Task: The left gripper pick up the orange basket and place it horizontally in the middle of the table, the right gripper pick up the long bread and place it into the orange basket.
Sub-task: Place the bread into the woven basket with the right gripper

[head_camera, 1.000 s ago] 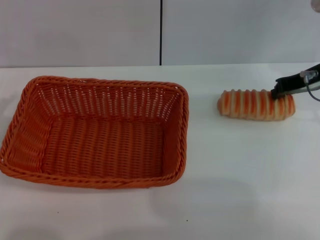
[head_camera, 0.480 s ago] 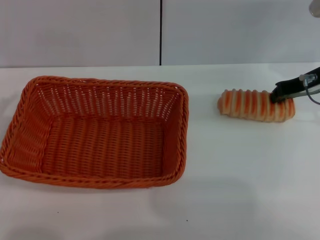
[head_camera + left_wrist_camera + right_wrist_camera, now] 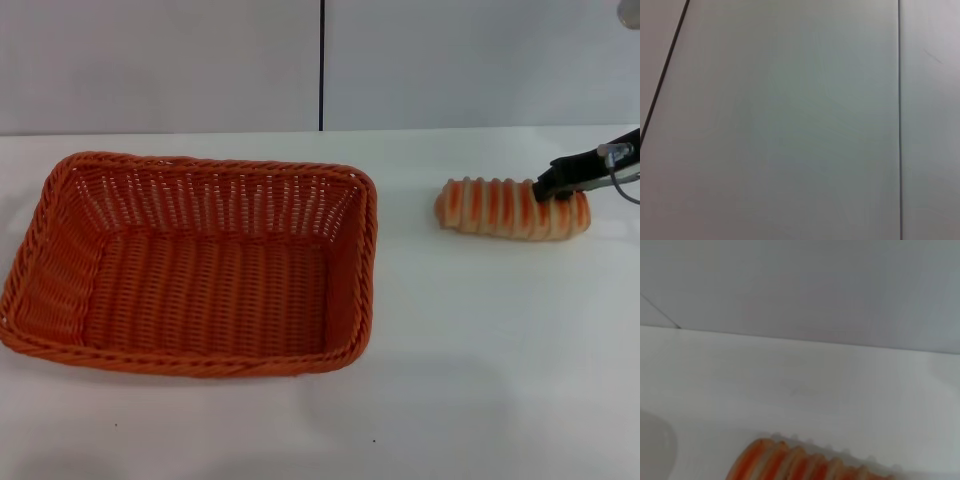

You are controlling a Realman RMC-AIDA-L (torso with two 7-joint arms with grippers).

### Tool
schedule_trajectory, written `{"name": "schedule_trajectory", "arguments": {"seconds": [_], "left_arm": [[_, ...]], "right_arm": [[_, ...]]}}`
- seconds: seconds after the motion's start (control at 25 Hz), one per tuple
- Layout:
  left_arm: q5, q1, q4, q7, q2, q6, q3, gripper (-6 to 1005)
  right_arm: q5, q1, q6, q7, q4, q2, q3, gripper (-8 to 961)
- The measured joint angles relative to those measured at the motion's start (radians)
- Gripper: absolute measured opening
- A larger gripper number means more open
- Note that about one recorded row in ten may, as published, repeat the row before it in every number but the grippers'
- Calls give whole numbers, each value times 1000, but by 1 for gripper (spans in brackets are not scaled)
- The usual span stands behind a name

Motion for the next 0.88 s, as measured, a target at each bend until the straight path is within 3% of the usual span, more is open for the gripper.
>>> {"name": "schedule_trajectory", "arguments": {"seconds": [0.12,0.8,0.88], "left_arm": [[0,0,0,0,0,0,0,811],[-1,4,3,0,2,3,-6,811],[-1,5,2,0,2,3,-6,811]], "right_arm": [[1,4,10,0,11,0,0,275],[4,18,23,0,22,2,-4,204],[2,20,17,0,19,2,-5,20]]}}
